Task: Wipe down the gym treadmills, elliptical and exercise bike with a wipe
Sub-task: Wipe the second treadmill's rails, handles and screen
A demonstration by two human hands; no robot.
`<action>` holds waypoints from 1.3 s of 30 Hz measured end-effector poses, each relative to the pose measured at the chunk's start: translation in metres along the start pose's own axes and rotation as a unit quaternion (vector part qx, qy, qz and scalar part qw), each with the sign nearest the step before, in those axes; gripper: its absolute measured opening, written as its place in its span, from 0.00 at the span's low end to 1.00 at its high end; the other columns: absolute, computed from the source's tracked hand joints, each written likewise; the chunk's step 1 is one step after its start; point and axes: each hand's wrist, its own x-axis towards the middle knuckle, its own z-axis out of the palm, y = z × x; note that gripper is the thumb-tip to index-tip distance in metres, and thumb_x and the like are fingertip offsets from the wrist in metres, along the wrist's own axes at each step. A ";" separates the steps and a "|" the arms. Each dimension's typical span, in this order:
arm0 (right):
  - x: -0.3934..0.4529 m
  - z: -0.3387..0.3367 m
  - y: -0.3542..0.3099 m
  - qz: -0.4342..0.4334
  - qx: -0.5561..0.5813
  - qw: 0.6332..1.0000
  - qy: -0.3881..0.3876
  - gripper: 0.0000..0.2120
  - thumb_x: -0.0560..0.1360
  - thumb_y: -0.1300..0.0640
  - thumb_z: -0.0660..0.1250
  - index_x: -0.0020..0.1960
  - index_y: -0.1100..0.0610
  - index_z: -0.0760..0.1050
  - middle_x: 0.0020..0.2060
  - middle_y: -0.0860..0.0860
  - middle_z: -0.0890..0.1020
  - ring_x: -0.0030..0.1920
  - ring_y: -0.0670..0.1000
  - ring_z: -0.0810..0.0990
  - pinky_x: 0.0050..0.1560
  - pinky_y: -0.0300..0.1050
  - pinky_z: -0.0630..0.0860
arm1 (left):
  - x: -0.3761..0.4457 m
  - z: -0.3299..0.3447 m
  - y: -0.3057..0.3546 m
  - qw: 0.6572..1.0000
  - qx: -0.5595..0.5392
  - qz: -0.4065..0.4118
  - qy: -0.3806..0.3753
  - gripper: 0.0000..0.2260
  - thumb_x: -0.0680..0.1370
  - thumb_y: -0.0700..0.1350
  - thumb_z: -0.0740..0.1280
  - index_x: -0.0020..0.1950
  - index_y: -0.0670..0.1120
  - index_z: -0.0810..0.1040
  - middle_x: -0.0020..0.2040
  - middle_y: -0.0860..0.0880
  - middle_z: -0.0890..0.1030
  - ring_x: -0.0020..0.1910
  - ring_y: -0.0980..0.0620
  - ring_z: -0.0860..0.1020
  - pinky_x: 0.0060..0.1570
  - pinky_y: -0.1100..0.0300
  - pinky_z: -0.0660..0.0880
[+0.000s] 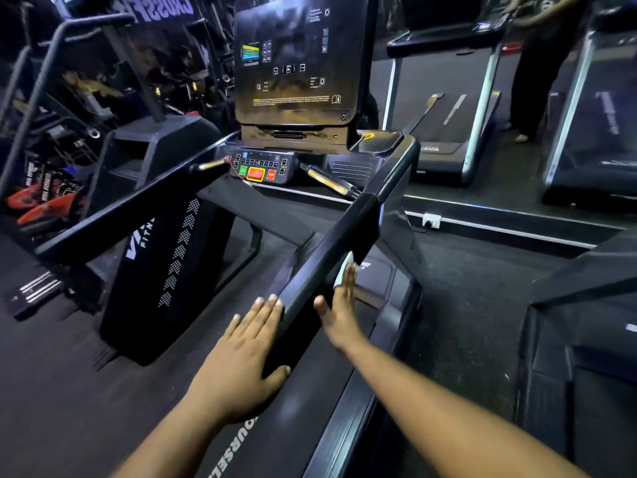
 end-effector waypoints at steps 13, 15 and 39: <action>0.003 -0.004 -0.062 -0.051 -0.231 0.972 0.006 0.32 0.81 0.36 0.48 0.80 0.50 0.63 0.80 0.48 0.62 0.82 0.52 0.48 0.78 0.65 0.53 | -0.003 -0.010 -0.002 0.998 -0.058 -0.012 -0.019 0.45 0.79 0.63 0.61 0.83 0.47 0.36 0.83 0.51 0.37 0.82 0.55 0.37 0.81 0.48 0.43; -0.032 0.013 -0.072 -0.111 -0.210 0.971 -0.014 0.32 0.82 0.35 0.46 0.79 0.50 0.65 0.78 0.47 0.65 0.82 0.50 0.50 0.79 0.60 0.51 | -0.006 -0.009 -0.002 0.997 -0.064 -0.039 -0.011 0.45 0.79 0.63 0.60 0.83 0.46 0.37 0.84 0.50 0.40 0.82 0.53 0.40 0.81 0.44 0.44; -0.215 0.031 -0.147 -0.008 -0.035 0.999 0.040 0.13 0.78 0.64 0.71 0.61 0.56 0.84 0.54 0.49 0.86 0.57 0.47 0.84 0.61 0.50 0.81 | -0.132 0.025 -0.013 0.955 -0.166 0.003 0.246 0.32 0.77 0.64 0.67 0.77 0.51 0.67 0.75 0.50 0.70 0.76 0.49 0.66 0.70 0.43 0.68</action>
